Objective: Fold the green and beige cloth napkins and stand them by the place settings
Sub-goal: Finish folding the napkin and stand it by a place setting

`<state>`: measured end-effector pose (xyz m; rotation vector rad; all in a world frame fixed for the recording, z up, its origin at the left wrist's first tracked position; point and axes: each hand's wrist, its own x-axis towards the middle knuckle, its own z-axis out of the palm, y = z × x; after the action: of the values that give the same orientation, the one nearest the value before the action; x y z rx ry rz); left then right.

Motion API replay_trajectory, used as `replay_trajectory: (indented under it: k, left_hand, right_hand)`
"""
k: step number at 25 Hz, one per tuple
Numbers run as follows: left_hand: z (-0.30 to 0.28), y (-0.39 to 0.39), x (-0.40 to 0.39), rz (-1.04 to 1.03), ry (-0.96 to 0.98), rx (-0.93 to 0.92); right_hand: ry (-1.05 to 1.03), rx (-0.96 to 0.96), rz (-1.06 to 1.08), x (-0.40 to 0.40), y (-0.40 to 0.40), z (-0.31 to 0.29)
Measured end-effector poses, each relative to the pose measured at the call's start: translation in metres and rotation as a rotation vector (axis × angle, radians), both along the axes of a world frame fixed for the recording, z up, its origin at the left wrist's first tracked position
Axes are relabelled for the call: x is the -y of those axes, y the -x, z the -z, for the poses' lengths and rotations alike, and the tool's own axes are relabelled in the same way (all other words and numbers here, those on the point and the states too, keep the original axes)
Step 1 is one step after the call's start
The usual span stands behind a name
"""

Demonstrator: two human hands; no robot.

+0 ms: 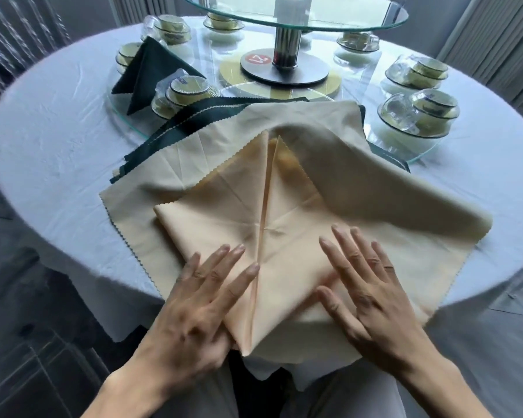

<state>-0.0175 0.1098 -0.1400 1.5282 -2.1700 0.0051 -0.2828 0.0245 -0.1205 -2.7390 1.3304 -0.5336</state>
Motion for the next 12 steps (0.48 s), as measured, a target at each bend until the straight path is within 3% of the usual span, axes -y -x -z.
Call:
replay_trajectory:
  k: [3, 7, 12]
  left_hand:
    - [0.003, -0.005, -0.009, -0.071, 0.048, -0.12]
    - [0.013, -0.005, -0.01, 0.008, 0.037, 0.019]
    - [0.004, 0.005, -0.002, 0.062, 0.087, 0.074]
  right_hand:
    - [0.058, -0.076, -0.138, -0.034, -0.02, 0.013]
    - [0.086, -0.18, -0.147, -0.029, -0.038, 0.023]
    - [0.076, -0.1, -0.168, -0.023, -0.037, 0.02]
